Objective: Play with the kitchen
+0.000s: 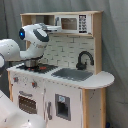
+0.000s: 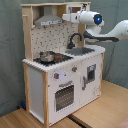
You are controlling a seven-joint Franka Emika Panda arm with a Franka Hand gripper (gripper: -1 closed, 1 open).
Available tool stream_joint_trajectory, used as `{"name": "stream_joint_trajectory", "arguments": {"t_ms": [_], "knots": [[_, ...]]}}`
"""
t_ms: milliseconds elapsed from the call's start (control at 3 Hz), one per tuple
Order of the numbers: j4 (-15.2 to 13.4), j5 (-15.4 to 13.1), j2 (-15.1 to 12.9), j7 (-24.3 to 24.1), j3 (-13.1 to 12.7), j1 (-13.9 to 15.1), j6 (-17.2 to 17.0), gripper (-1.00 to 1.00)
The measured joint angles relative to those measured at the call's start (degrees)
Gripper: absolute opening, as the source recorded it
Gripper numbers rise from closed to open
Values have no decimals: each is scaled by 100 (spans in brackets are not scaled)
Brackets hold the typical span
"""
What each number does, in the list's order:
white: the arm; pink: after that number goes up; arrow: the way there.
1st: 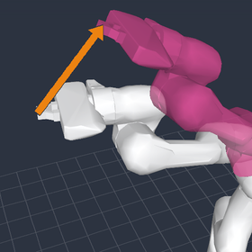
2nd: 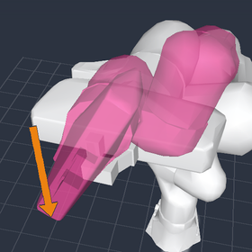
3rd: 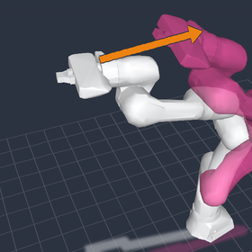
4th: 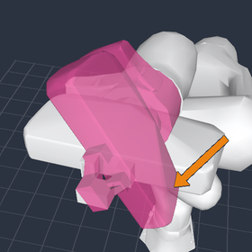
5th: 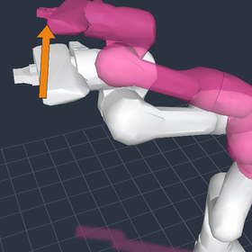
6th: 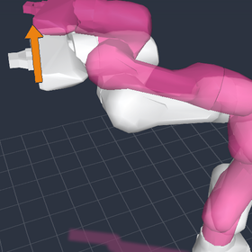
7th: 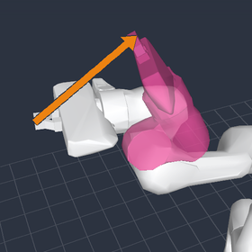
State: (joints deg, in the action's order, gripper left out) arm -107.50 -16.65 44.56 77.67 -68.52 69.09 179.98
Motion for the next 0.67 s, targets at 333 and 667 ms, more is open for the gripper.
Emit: {"name": "stream_joint_trajectory", "arguments": {"t_ms": [333, 667], "knots": [[-217, -2, -8, -4, 276, -251, 0, -100], [-503, -3, -6, 5, 569, -683, 15, -100]]}}
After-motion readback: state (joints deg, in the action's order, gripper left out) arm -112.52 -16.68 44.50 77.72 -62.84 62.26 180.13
